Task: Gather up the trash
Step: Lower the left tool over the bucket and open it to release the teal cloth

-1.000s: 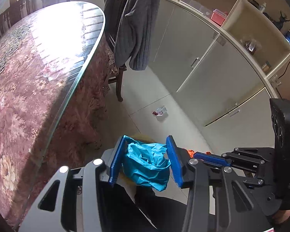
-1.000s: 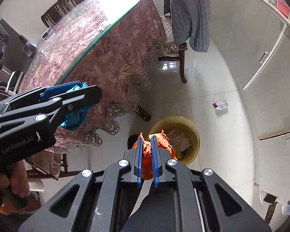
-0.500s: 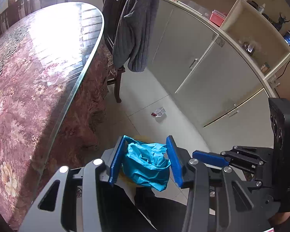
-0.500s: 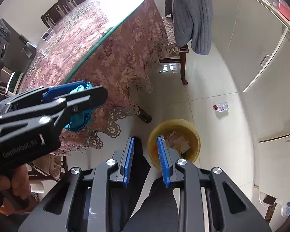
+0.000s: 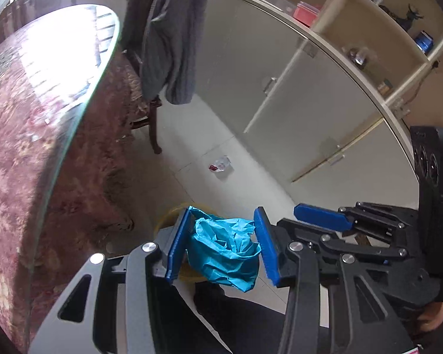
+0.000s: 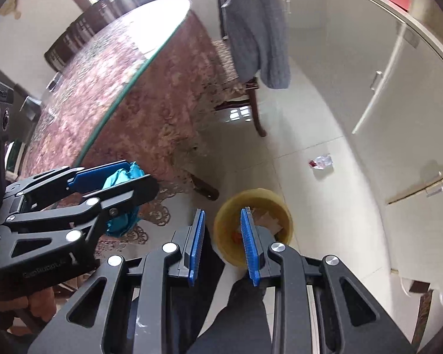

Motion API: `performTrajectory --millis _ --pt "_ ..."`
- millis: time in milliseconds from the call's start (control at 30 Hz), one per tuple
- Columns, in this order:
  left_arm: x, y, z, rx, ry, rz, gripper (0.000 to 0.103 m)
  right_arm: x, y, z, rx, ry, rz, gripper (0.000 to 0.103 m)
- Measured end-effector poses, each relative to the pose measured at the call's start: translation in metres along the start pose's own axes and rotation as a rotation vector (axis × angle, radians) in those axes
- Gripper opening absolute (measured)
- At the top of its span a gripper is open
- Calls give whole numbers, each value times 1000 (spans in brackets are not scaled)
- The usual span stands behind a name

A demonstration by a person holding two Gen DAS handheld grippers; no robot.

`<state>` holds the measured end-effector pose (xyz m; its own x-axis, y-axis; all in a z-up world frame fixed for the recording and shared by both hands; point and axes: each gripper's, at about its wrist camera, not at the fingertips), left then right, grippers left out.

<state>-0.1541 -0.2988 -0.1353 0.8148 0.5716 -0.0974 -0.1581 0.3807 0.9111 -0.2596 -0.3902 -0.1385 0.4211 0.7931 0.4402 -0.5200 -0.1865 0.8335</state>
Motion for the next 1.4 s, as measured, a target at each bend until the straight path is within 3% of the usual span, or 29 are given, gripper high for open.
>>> performTrajectory --millis 633,1400 --pt "-37 -28 -5 95 -83 -45 47 -42 24 -13 -48 -110 -26 26" --pt "-34 -35 -9 122 -80 -43 51 -41 22 -5 -45 -98 -21 26"
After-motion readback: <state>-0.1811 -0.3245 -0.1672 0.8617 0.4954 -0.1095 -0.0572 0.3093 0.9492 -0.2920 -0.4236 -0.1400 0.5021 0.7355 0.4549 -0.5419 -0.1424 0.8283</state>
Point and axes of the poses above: each gripper's, at about its wrist camera, not at the fingertips, and y roughly against the way its jaws point, x to its left, z to its top, and after that the axes turned 12 degrees about z, right-handed
